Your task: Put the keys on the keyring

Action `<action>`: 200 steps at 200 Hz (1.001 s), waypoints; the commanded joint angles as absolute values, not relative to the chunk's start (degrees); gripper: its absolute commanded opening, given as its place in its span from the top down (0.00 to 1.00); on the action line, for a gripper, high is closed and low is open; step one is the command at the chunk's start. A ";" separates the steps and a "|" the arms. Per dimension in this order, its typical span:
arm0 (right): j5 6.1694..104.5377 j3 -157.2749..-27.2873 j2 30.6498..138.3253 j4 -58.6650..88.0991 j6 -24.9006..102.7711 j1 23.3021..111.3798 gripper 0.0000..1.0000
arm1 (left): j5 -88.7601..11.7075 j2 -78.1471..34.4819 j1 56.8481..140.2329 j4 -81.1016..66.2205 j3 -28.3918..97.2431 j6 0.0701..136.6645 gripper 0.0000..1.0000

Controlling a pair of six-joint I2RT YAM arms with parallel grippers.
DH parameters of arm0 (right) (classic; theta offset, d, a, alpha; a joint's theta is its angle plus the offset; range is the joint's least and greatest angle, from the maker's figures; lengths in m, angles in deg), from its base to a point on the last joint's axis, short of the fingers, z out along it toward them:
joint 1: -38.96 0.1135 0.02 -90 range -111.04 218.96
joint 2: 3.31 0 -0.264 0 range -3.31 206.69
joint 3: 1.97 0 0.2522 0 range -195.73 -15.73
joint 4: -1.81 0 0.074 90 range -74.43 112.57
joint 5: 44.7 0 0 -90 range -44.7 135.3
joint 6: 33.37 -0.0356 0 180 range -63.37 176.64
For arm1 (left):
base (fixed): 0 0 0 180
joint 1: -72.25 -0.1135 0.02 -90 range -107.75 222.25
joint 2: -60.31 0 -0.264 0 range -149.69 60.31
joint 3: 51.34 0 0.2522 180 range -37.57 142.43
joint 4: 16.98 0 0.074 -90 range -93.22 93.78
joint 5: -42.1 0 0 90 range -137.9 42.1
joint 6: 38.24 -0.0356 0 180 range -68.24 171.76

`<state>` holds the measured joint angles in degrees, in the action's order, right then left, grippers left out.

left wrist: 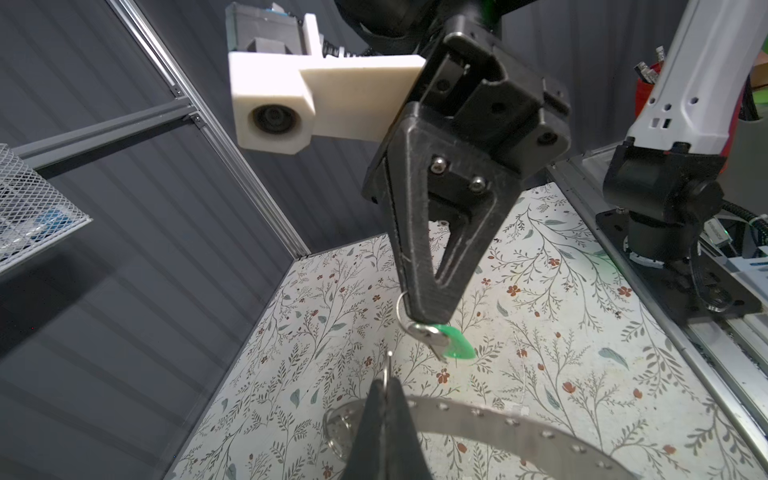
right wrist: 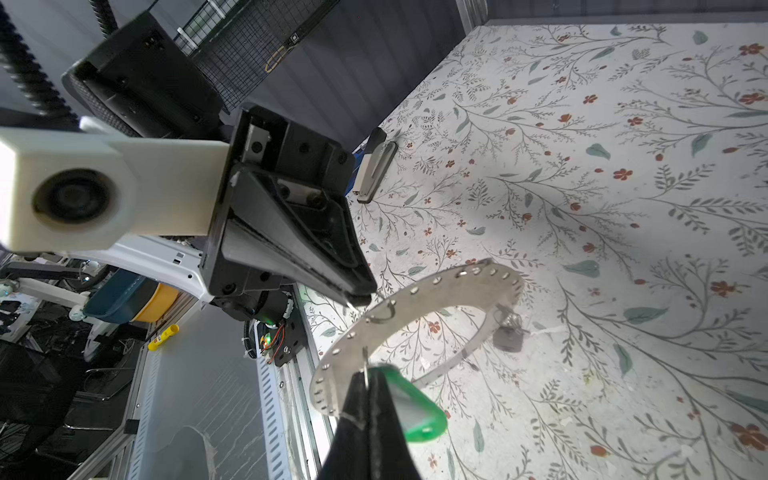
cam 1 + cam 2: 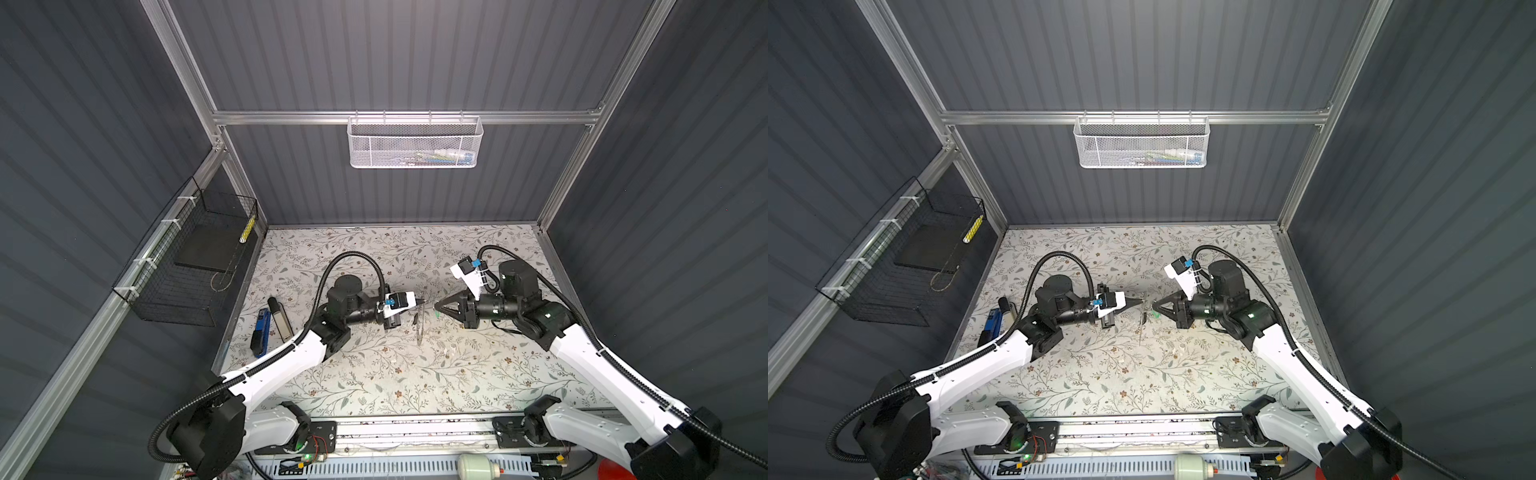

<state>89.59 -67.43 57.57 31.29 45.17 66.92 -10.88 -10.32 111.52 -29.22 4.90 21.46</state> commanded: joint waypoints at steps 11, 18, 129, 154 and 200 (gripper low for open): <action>90.41 -69.01 59.01 31.49 47.08 68.65 1.00 | -11.73 -9.56 111.27 -32.51 6.50 23.88 1.00; 90.20 -69.40 59.41 31.46 47.01 68.90 1.00 | -11.64 -9.58 111.24 -32.64 6.42 23.99 1.00; 88.25 -68.73 59.44 26.71 43.49 68.37 1.00 | -8.26 -8.30 111.36 -29.76 6.16 20.49 1.00; 87.74 -68.53 60.02 26.70 42.92 68.19 1.00 | -8.30 -7.76 111.36 -30.00 5.66 19.94 1.00; 87.87 -68.12 60.44 26.15 40.87 67.46 1.00 | -5.71 -7.62 111.36 -30.54 5.58 19.68 1.00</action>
